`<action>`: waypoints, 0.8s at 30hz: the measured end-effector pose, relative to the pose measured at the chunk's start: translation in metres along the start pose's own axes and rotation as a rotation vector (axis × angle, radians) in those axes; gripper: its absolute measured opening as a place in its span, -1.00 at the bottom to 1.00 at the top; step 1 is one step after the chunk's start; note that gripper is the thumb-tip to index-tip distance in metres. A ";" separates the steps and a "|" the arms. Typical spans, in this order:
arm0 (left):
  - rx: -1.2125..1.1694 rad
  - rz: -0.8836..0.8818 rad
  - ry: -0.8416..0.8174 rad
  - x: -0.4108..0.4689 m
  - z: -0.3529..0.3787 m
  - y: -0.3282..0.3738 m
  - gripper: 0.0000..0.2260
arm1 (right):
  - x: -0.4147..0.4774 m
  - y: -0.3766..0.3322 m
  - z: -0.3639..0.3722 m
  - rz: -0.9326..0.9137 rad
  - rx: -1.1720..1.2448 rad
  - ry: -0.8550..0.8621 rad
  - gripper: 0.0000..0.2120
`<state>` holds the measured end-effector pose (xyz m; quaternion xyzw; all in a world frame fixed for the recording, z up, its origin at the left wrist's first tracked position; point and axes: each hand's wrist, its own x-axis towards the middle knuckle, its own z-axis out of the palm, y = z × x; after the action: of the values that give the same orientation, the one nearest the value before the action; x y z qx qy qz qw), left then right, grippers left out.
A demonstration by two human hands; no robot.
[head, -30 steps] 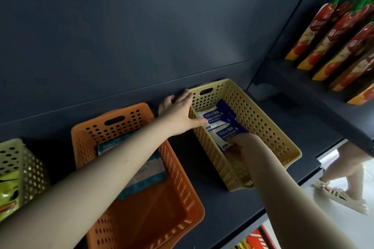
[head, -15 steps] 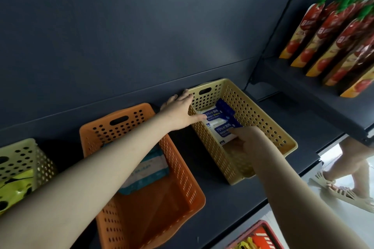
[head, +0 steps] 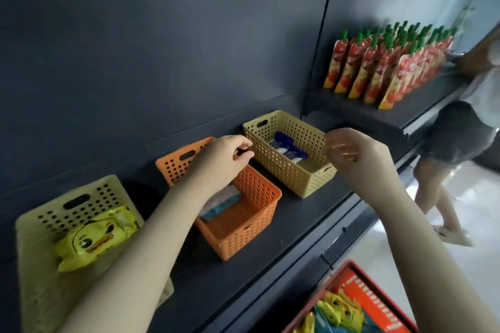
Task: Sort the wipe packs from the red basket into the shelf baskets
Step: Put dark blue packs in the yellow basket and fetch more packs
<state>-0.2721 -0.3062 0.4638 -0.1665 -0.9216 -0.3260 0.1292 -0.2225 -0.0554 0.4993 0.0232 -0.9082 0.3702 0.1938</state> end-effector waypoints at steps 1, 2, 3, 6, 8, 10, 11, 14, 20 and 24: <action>-0.031 0.037 0.036 -0.028 0.002 0.007 -0.80 | -0.029 -0.003 -0.001 -0.007 -0.012 0.008 -0.83; -0.065 0.058 0.052 -0.054 0.007 0.011 -0.82 | -0.056 -0.003 0.000 -0.003 -0.025 0.005 -0.84; -0.104 0.065 0.047 -0.079 0.013 0.015 -0.82 | -0.082 -0.002 0.002 0.013 -0.032 -0.003 -0.85; -0.219 0.022 -0.069 -0.147 0.045 0.020 -0.80 | -0.156 0.013 0.010 0.104 -0.053 -0.054 -0.86; -0.262 -0.034 -0.146 -0.190 0.066 0.024 -0.80 | -0.201 0.031 0.014 0.149 -0.103 -0.134 -0.85; -0.238 -0.082 -0.244 -0.231 0.087 0.027 -0.79 | -0.241 0.053 0.016 0.169 -0.171 -0.240 -0.84; -0.215 -0.101 -0.300 -0.250 0.099 0.025 -0.79 | -0.258 0.063 0.015 0.186 -0.211 -0.300 -0.83; -0.176 -0.162 -0.441 -0.291 0.132 0.021 -0.79 | -0.296 0.095 0.013 0.305 -0.287 -0.406 -0.79; -0.152 -0.295 -0.571 -0.319 0.188 0.021 -0.78 | -0.329 0.170 0.004 0.492 -0.248 -0.451 -0.81; -0.143 -0.417 -0.664 -0.314 0.240 0.031 -0.78 | -0.316 0.224 -0.001 0.563 -0.189 -0.518 -0.78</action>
<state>-0.0054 -0.1992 0.1914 -0.0806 -0.9022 -0.3373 -0.2565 0.0282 0.0760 0.2349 -0.1519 -0.9280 0.3056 -0.1497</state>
